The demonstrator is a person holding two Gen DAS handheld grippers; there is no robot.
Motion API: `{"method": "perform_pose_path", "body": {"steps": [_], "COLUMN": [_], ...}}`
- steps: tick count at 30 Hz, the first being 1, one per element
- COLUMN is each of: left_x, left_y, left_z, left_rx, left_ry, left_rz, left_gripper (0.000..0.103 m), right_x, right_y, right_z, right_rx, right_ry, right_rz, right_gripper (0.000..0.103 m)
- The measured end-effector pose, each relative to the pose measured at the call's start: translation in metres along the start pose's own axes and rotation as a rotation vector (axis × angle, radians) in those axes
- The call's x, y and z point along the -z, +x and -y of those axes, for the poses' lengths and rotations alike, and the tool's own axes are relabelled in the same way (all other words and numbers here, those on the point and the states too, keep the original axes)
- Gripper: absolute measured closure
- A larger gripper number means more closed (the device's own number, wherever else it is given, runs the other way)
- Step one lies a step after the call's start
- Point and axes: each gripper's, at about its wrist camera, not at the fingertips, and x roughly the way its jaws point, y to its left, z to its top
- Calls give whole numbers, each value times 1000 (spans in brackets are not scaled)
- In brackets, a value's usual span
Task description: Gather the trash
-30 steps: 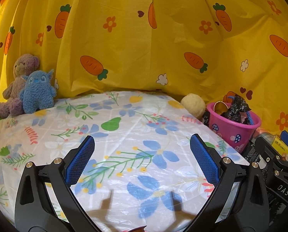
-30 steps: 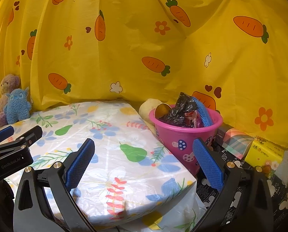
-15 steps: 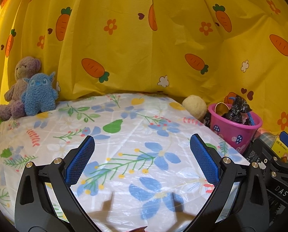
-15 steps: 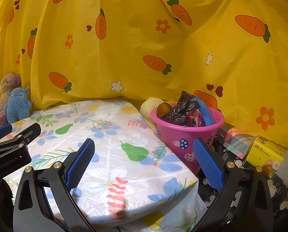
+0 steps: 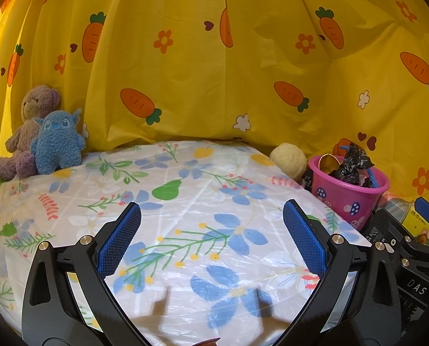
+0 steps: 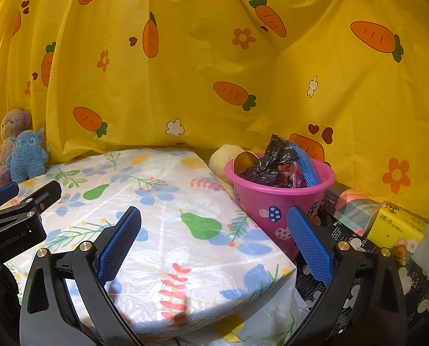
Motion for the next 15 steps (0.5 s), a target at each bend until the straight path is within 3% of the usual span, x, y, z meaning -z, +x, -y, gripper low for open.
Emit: {"method": "perform_pose_path", "body": {"steps": [15], "left_x": [0], "left_y": [0], "left_z": [0], "left_rx": [0], "left_ry": [0], "left_rz": [0], "left_gripper": [6], "right_x": [1], "right_y": [0], "right_z": [-1], "right_rx": [-1], "right_ry": [0], "right_rz": [-2], "right_gripper": [6]}}
